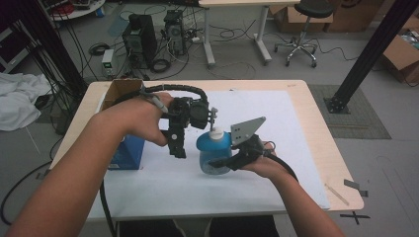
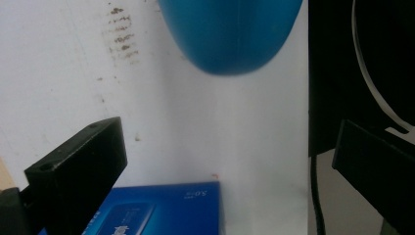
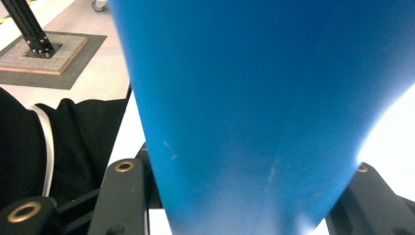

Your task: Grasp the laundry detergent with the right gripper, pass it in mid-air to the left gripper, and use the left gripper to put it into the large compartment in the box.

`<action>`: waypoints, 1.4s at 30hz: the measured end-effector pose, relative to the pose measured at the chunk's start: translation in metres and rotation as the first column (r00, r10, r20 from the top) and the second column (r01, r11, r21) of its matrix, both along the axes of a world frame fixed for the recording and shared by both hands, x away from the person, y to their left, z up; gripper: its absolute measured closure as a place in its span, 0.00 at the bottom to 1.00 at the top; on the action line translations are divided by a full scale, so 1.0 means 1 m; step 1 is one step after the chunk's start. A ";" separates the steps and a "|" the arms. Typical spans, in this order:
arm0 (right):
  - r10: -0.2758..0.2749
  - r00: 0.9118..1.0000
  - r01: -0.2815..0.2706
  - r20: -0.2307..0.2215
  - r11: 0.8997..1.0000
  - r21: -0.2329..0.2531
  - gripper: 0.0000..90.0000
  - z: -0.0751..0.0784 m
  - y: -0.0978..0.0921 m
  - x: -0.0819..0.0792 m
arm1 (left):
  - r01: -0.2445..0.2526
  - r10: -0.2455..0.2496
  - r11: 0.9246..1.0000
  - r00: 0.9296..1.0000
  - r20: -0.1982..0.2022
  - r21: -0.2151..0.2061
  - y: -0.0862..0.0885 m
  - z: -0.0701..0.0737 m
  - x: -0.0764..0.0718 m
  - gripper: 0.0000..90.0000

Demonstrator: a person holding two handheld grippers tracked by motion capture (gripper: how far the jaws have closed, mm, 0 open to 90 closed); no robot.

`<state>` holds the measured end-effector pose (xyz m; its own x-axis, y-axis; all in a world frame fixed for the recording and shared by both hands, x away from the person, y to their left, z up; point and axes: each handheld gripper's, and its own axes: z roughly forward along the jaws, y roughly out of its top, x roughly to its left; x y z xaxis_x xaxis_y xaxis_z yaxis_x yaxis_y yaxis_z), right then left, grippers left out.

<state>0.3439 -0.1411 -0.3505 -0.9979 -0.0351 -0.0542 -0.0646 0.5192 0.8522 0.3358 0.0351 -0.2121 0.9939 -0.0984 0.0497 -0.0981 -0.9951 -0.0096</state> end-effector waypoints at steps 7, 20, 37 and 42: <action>0.013 1.000 -0.013 -0.016 1.000 0.011 0.52 -0.006 0.021 0.001 | -0.003 0.003 1.000 1.000 -0.012 0.001 -0.003 -0.003 0.001 0.00; 0.029 0.999 -0.028 -0.028 0.999 0.028 0.52 -0.010 0.057 0.003 | -0.019 0.019 1.000 0.999 -0.033 -0.009 0.004 -0.016 0.002 0.00; 0.030 0.999 -0.028 -0.035 0.998 0.058 0.51 -0.010 0.076 0.003 | -0.040 0.040 0.999 0.999 -0.023 0.000 0.008 -0.027 0.002 0.00; 0.028 0.999 -0.027 -0.026 0.998 0.055 0.51 -0.010 0.076 0.003 | -0.044 0.044 0.999 0.999 -0.016 0.006 0.009 -0.027 0.002 0.02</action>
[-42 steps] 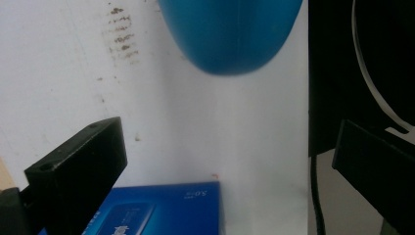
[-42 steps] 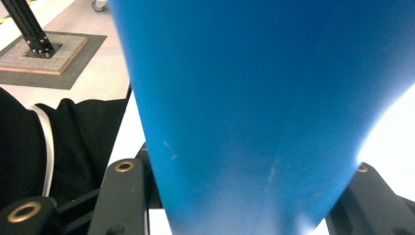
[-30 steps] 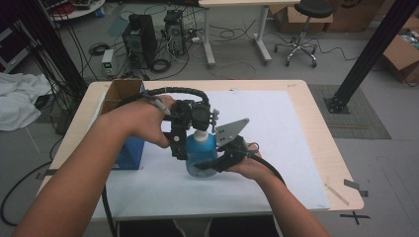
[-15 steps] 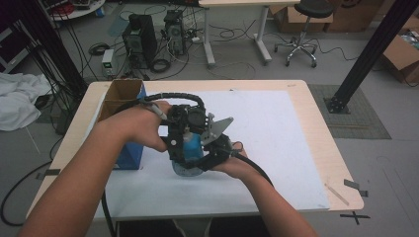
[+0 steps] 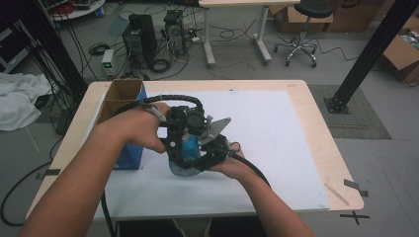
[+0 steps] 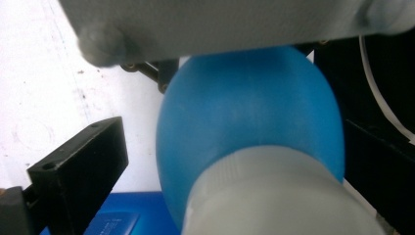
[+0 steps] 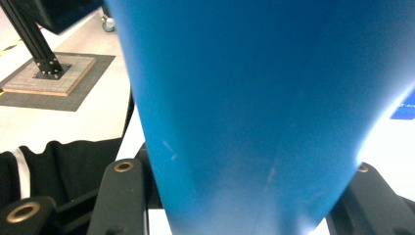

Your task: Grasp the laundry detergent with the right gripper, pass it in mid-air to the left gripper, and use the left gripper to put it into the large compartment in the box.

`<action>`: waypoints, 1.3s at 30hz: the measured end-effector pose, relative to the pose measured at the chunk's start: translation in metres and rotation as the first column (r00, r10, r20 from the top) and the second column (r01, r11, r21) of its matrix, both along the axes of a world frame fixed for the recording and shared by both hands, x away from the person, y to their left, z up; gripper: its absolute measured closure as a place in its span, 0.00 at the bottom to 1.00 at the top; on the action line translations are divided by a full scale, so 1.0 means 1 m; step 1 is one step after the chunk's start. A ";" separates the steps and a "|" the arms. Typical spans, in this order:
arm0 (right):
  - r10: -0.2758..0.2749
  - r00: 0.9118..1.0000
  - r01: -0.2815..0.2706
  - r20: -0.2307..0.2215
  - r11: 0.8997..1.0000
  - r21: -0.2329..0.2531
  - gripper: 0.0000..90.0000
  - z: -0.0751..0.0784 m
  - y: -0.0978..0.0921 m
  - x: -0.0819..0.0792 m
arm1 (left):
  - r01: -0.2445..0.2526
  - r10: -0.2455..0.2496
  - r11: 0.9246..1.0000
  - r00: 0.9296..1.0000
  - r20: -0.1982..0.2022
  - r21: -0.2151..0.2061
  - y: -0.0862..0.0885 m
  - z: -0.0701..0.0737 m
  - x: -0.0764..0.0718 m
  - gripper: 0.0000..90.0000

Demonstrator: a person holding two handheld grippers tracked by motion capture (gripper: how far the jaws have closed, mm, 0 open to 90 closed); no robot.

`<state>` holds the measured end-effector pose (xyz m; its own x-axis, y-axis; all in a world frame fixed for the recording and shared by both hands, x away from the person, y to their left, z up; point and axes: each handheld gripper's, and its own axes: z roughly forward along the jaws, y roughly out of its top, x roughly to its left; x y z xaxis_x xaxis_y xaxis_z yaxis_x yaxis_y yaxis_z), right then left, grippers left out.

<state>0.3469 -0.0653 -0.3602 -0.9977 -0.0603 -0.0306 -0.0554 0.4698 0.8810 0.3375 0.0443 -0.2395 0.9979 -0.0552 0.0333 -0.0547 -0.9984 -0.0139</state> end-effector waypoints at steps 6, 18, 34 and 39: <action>-0.001 1.000 0.001 -0.020 1.000 0.010 0.51 0.000 0.001 -0.001 | -0.011 0.010 1.000 1.000 0.012 0.011 0.002 -0.002 0.000 0.06; -0.009 1.000 0.009 -0.016 1.000 0.009 0.51 -0.001 0.000 0.001 | -0.004 0.003 1.000 1.000 0.017 0.010 0.001 0.000 -0.001 0.12; -0.012 1.000 0.012 -0.020 1.000 0.004 0.51 0.002 0.002 0.001 | -0.006 0.006 1.000 0.999 0.036 0.010 0.000 0.004 -0.001 0.22; -0.009 1.000 0.009 -0.012 1.000 0.008 0.51 0.004 0.003 0.001 | 0.000 -0.001 1.000 0.999 0.040 0.013 0.001 0.004 -0.002 0.25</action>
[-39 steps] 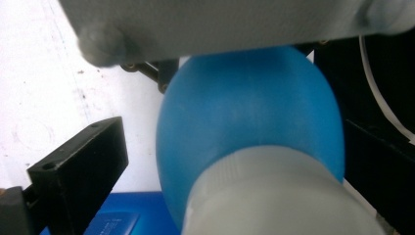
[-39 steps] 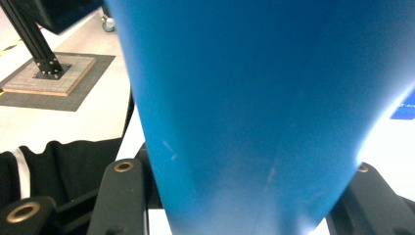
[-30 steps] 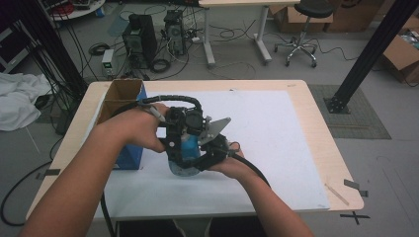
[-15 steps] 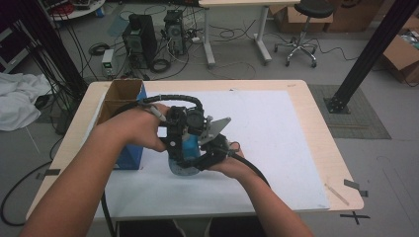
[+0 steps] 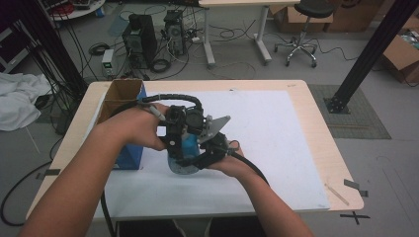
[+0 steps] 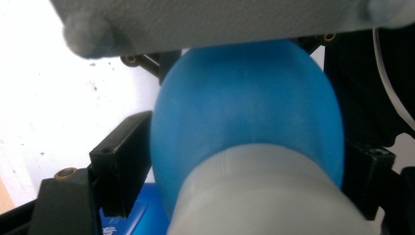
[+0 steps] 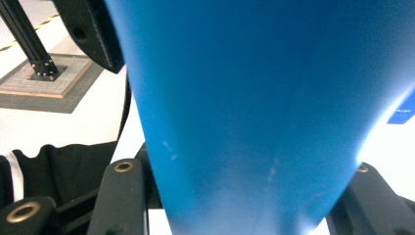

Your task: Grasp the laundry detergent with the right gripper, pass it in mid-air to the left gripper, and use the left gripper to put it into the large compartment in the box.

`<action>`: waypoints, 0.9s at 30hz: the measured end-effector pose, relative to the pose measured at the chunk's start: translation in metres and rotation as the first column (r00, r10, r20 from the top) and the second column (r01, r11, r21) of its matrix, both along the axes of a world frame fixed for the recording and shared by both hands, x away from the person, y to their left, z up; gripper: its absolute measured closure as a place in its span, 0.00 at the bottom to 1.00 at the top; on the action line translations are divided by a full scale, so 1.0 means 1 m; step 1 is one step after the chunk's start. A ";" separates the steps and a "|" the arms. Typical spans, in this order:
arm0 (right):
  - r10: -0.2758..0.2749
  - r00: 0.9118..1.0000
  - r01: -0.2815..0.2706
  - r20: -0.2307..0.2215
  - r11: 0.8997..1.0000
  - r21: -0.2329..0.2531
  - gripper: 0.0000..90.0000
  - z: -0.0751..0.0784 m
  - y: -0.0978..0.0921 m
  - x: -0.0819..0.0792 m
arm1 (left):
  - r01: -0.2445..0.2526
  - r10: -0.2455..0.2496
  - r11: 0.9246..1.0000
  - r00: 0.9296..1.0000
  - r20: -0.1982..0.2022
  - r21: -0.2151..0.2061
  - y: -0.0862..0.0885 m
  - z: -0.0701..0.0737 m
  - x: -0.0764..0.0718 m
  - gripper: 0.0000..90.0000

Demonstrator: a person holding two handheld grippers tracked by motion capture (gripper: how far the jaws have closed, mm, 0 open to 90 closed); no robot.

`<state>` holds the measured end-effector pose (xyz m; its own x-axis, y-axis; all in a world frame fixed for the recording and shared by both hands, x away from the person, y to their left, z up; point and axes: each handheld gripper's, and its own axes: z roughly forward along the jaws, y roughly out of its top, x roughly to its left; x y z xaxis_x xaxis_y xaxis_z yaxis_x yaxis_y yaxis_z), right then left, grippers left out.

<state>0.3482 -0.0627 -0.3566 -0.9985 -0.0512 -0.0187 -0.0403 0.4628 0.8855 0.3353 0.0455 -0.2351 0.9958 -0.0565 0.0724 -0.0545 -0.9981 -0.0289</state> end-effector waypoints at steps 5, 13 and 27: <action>0.004 1.000 -0.004 0.005 1.000 0.009 0.51 0.000 0.003 0.000 | 0.007 -0.007 1.000 1.000 0.005 -0.002 0.000 -0.001 -0.002 0.29; 0.006 1.000 -0.006 -0.002 1.000 0.007 0.51 0.000 0.004 -0.001 | -0.001 0.001 1.000 1.000 0.008 0.003 0.001 -0.001 -0.002 0.32; -0.003 1.000 0.003 0.002 1.000 0.013 0.51 0.001 0.003 0.000 | -0.002 0.001 1.000 1.000 0.024 0.016 -0.001 0.002 -0.003 0.41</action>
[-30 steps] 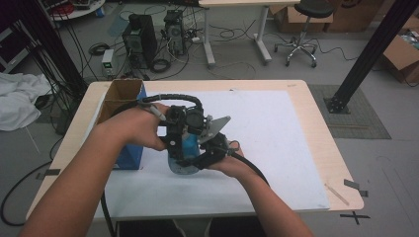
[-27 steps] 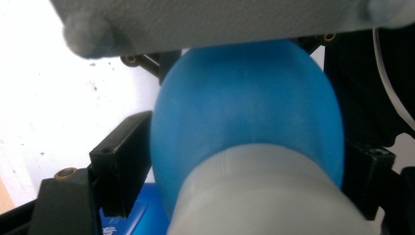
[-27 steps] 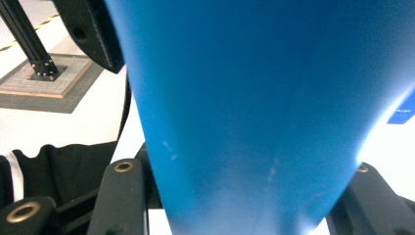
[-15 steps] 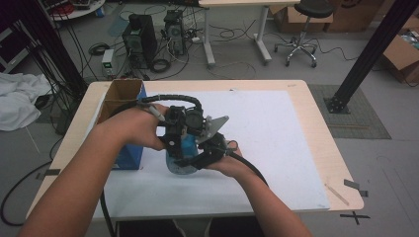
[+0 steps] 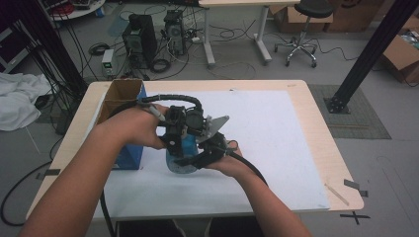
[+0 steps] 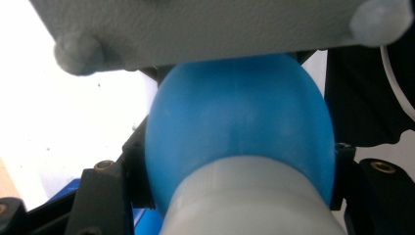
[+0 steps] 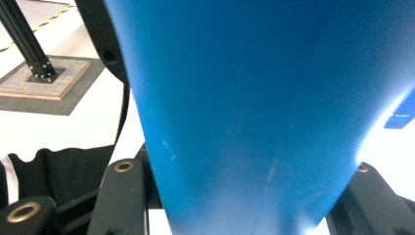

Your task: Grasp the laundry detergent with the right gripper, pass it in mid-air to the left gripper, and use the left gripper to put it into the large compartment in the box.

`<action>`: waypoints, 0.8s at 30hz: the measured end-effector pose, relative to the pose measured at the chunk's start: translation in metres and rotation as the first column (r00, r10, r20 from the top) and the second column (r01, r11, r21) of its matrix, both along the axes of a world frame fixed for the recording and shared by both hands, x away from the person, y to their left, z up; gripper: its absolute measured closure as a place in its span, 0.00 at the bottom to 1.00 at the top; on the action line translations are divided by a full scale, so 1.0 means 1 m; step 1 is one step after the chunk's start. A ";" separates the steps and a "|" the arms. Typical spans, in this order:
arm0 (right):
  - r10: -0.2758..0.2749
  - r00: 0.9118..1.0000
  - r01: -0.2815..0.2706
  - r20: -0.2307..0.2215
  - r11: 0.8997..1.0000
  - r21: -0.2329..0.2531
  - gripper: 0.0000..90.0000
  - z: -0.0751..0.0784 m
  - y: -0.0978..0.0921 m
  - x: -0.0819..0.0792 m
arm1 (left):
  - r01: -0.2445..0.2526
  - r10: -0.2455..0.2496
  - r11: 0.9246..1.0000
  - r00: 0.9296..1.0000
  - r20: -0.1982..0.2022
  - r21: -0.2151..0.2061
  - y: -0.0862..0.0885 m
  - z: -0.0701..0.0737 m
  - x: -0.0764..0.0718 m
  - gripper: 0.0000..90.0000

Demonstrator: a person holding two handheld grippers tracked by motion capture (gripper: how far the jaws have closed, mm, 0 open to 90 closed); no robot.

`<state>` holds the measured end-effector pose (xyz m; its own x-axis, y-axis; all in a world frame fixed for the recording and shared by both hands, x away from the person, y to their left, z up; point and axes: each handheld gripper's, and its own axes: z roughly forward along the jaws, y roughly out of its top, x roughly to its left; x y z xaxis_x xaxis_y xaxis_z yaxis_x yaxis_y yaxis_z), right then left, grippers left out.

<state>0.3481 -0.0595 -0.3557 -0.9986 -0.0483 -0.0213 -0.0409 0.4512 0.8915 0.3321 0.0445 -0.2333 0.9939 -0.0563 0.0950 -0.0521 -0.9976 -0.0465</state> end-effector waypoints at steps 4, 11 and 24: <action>-0.002 1.000 0.002 0.007 1.000 0.006 0.51 0.002 -0.002 0.000 | -0.002 0.002 1.000 1.000 0.009 0.011 -0.002 0.002 -0.001 0.42; -0.008 0.999 0.007 0.052 1.000 0.017 0.49 0.005 -0.004 0.000 | -0.021 0.020 0.999 0.999 0.027 0.035 -0.007 0.007 -0.004 0.43; -0.038 0.999 0.036 0.025 0.998 0.042 0.34 0.007 -0.010 0.001 | -0.018 0.015 0.999 0.999 0.047 0.050 -0.014 0.018 -0.003 0.43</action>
<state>0.3495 -0.0693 -0.3483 -0.9988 -0.0099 -0.0478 -0.0476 0.4154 0.9084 0.3296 0.0304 -0.2155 0.9893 -0.0457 0.1387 -0.0321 -0.9946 -0.0984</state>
